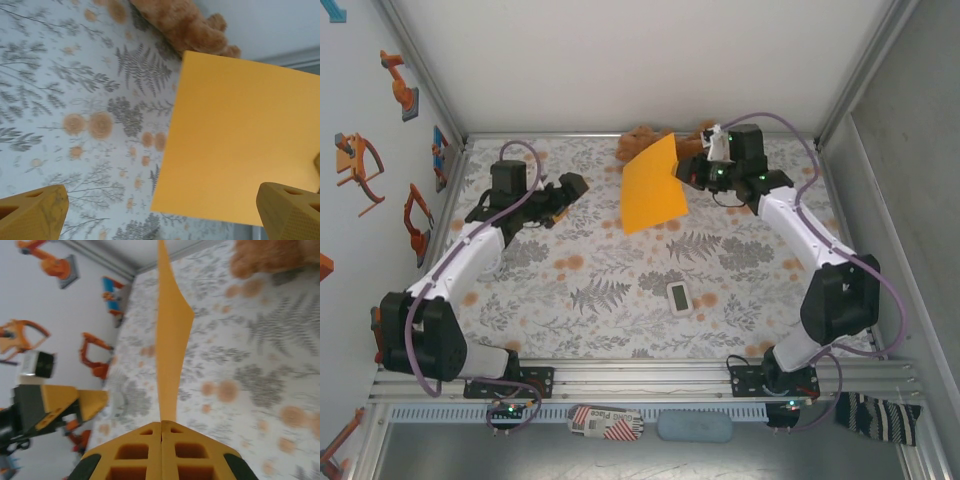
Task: Fold a paper plane with a square sheet of paper (pick it up from the middle)
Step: First fold in half a square sheet of paper at the center of the table.
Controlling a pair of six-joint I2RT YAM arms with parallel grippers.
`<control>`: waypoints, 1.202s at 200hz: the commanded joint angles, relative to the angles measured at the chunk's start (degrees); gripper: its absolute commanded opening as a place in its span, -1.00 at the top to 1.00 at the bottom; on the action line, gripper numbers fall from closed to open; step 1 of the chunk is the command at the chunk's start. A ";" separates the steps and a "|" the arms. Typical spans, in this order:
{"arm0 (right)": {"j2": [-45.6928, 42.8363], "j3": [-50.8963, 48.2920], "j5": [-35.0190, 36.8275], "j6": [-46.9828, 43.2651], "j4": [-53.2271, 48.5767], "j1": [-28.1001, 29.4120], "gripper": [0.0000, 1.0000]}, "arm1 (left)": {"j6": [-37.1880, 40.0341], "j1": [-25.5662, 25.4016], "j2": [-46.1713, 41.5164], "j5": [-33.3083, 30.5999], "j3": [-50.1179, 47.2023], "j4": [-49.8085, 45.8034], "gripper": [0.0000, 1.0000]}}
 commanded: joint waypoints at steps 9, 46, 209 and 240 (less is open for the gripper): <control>-1.44 4.80 12.67 -10.43 -16.87 0.18 1.00 | 2.97 0.25 -2.02 -5.98 -2.58 -2.09 -0.92; 0.88 5.47 11.39 -7.23 -13.95 2.85 1.00 | 0.41 0.28 -0.61 -3.90 -5.59 2.18 -0.92; 19.51 -11.29 7.43 17.39 21.03 12.96 1.00 | -3.76 -8.23 13.80 -2.45 -7.94 10.21 -0.95; 19.78 -12.86 10.17 17.64 20.83 12.96 1.00 | -2.41 -10.37 18.72 -2.07 -3.77 6.93 -0.94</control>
